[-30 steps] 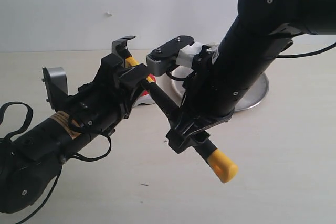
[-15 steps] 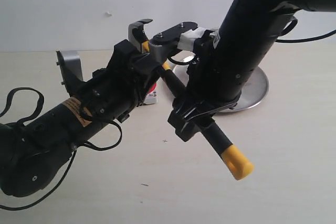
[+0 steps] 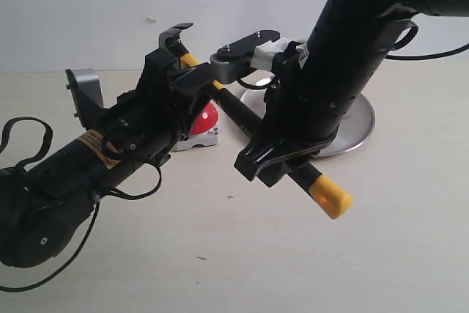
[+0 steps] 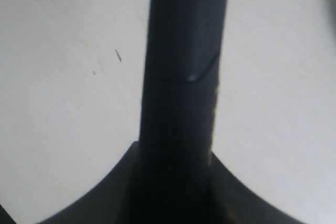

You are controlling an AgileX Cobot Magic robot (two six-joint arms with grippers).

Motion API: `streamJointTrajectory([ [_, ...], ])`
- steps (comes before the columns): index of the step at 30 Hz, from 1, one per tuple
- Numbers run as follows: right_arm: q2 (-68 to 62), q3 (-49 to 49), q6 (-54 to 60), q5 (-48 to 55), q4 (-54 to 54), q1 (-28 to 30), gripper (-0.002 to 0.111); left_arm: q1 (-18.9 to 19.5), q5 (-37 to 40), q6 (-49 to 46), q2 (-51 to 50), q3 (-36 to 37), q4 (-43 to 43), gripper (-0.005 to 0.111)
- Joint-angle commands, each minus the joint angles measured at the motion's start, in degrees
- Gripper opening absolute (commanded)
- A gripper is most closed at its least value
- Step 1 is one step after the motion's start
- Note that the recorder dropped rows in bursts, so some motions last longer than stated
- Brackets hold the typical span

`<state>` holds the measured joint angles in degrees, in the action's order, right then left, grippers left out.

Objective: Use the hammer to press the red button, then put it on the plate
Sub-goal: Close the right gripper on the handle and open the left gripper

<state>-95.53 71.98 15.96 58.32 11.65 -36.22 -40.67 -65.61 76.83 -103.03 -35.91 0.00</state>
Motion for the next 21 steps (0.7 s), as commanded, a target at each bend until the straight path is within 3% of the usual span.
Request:
streamJointTrajectory([
  [1, 0.09, 0.46, 1.34, -1.16, 0.23, -0.1, 0.0, 0.16, -4.35, -0.71, 0.51, -0.78, -0.81, 0.0],
  [12, 3.16, 0.46, -0.23, -4.63, -0.04, -0.1, 0.0, 0.29, -4.35, -7.43, 0.51, -0.78, 0.7, 0.003],
  [13, 3.31, 0.46, -0.23, -4.63, -0.04, -0.1, 0.0, 0.29, -4.35, -7.43, 0.51, -0.78, 0.7, 0.007],
  [16, 3.56, 0.46, -0.79, -4.63, -0.04, -0.1, 0.0, 0.29, -4.35, -5.68, 0.51, -0.78, 1.71, 0.039],
  [18, 3.55, 0.46, -0.93, -4.74, -0.04, -0.1, 0.0, 0.29, -4.35, -5.68, 0.51, -0.78, 2.42, 0.053],
  [21, 3.68, 0.46, -1.16, -5.88, -0.04, -0.1, 0.0, 0.29, -4.35, -5.68, 0.51, -0.78, 3.87, 0.056],
])
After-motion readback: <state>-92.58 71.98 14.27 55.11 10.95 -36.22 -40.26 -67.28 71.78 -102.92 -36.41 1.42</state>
